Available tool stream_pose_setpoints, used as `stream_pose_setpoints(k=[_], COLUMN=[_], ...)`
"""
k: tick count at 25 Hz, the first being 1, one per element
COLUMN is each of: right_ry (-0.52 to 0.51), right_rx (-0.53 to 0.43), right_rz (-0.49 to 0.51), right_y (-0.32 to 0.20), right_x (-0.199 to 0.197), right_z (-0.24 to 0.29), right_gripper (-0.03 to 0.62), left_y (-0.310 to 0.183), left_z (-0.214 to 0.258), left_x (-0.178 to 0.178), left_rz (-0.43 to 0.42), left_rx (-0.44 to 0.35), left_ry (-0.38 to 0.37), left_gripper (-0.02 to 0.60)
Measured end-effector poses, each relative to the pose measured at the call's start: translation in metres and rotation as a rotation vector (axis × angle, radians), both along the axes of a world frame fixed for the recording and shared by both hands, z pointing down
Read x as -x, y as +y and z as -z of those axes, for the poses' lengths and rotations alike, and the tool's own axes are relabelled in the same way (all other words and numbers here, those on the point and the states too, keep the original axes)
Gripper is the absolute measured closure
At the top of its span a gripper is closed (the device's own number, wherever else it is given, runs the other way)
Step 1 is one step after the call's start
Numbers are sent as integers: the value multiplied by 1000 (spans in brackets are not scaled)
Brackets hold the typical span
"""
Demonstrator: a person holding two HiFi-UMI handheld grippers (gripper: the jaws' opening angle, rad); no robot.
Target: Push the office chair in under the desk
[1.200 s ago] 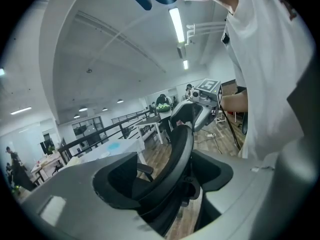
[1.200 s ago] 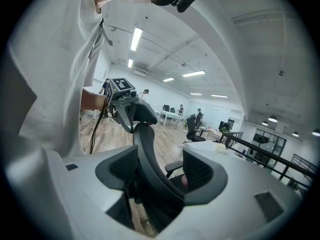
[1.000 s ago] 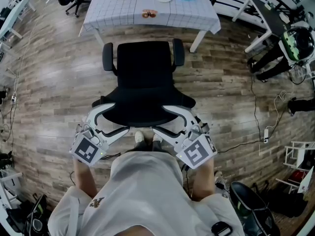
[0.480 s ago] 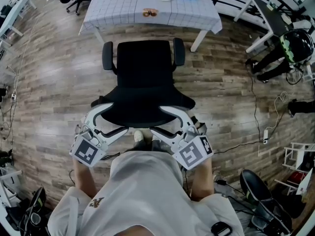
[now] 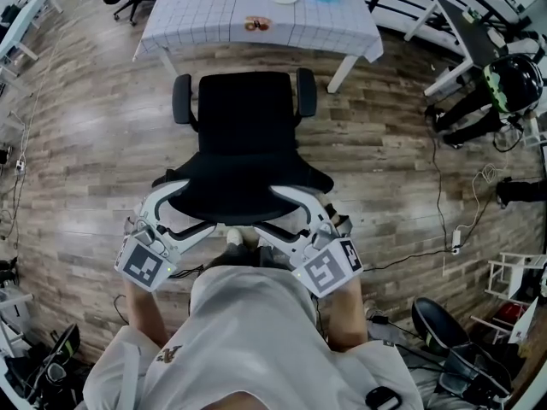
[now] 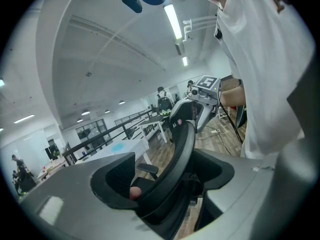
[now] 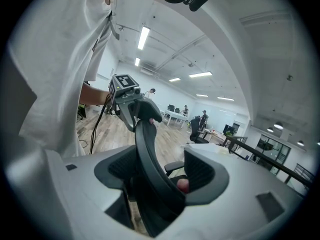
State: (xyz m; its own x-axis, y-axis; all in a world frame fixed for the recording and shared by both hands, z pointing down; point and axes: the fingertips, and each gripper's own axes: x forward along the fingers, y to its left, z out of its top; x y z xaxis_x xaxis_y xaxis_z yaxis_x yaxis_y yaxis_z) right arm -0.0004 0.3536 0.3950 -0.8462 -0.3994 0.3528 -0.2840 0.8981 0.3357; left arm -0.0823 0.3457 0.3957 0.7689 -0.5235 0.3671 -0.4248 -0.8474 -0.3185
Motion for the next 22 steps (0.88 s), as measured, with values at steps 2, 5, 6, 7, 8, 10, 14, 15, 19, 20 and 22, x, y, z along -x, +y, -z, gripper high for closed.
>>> stream_pose_setpoints(k=[2, 5, 6, 7, 8, 10, 14, 15, 19, 20, 22], right_ry=[1, 4, 5, 7, 10, 16, 33, 34, 35, 35, 34], right_rx=[1, 7, 8, 9, 10, 18, 33, 34, 36, 38, 41], right_rz=[1, 5, 5, 4, 2, 0, -4, -7, -13, -15, -20], right_y=[-2, -4, -5, -5, -6, -7, -15, -17, -28, -30, -35], right_x=[1, 3, 4, 4, 4, 5, 8, 8, 10, 10, 11], right_z=[1, 0, -1, -1, -1, -2, -4, -5, -5, -4, -4], right_gripper=[287, 287, 288, 289, 287, 287, 289, 289, 287, 287, 287], left_y=[-2, -4, -4, -4, -4, -5, -13, -16, -26, -29, -34], left_z=[0, -1, -1, -2, -3, -4, -5, -5, -5, -5, -4], left_x=[1, 3, 3, 3, 2, 2, 5, 5, 7, 7, 8], left_rz=[0, 0, -2, -7, -15, -23, -25, -27, -35, -38, -44], left_rx=[5, 11, 11, 9, 6, 6, 5, 4, 5, 4, 2], left_ry=[4, -3, 0, 7, 17, 25, 20, 20, 23, 24, 24], left_gripper=[219, 218, 218, 218, 218, 218, 218, 218, 218, 219, 219])
